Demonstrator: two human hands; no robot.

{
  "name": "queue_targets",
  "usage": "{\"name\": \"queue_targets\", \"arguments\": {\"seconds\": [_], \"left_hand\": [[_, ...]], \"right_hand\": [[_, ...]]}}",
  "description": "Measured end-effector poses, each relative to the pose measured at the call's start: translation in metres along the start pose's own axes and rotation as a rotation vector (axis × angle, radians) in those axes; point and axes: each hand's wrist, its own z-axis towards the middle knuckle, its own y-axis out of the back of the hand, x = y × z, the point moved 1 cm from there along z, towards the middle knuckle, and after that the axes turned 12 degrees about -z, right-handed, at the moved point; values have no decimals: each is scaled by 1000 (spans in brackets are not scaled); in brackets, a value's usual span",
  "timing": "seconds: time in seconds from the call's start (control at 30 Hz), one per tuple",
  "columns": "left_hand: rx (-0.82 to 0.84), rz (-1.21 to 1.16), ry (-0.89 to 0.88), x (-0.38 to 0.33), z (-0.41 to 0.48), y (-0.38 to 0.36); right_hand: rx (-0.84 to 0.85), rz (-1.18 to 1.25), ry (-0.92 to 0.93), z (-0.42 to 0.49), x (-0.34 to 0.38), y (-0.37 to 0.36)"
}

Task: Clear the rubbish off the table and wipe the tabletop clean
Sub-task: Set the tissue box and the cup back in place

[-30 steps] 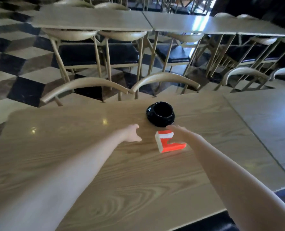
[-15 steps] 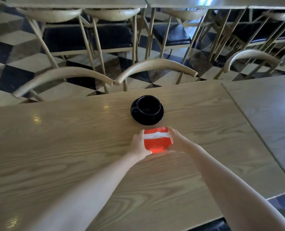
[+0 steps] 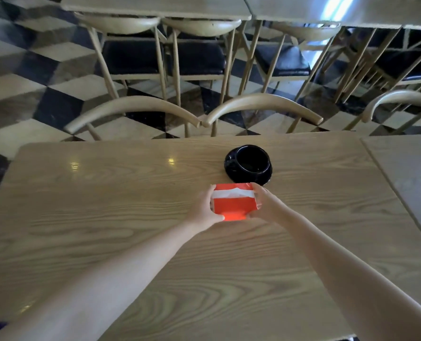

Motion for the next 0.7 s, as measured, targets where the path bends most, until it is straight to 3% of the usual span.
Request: {"name": "queue_targets", "arguments": {"seconds": [0.47, 0.7], "left_hand": [[-463, -426, 113, 103, -54, 257], [-519, -442, 135, 143, -56, 368]], "right_hand": [[46, 33, 314, 97, 279, -100], [14, 75, 358, 137, 394, -140]]}}
